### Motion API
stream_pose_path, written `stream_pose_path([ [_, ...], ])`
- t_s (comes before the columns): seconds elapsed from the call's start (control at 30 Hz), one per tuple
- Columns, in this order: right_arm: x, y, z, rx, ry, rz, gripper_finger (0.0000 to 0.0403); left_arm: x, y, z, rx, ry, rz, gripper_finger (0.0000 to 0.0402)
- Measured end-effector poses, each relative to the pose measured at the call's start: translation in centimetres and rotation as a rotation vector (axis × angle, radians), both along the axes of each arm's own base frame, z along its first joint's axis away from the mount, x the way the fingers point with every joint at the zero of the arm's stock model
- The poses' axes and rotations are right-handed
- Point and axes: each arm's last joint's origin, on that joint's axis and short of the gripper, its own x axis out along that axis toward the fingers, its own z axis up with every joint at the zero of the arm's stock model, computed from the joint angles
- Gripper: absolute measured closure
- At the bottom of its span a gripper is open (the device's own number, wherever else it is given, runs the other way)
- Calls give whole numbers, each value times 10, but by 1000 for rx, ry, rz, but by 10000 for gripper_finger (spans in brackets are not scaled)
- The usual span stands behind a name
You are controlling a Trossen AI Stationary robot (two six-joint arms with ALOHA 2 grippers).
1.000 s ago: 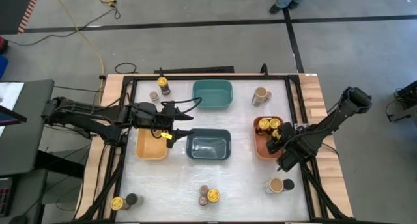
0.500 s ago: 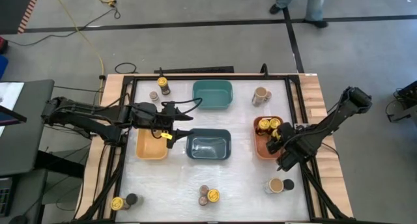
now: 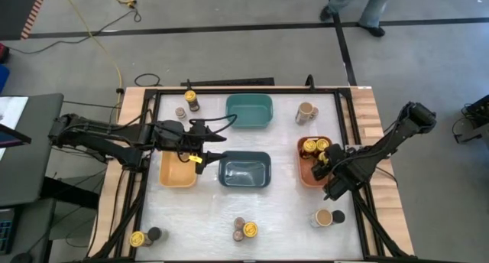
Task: Sort spices by type
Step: Put the yellow seasoning bottle into the orange bin
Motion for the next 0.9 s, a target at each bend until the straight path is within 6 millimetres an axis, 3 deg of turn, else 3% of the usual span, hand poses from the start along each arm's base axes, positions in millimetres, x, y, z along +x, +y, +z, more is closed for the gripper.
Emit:
stream_pose_path([
  [0.9, 0, 1, -1, 20, 63, 54, 133, 0, 0, -1, -34, 5, 7, 113],
])
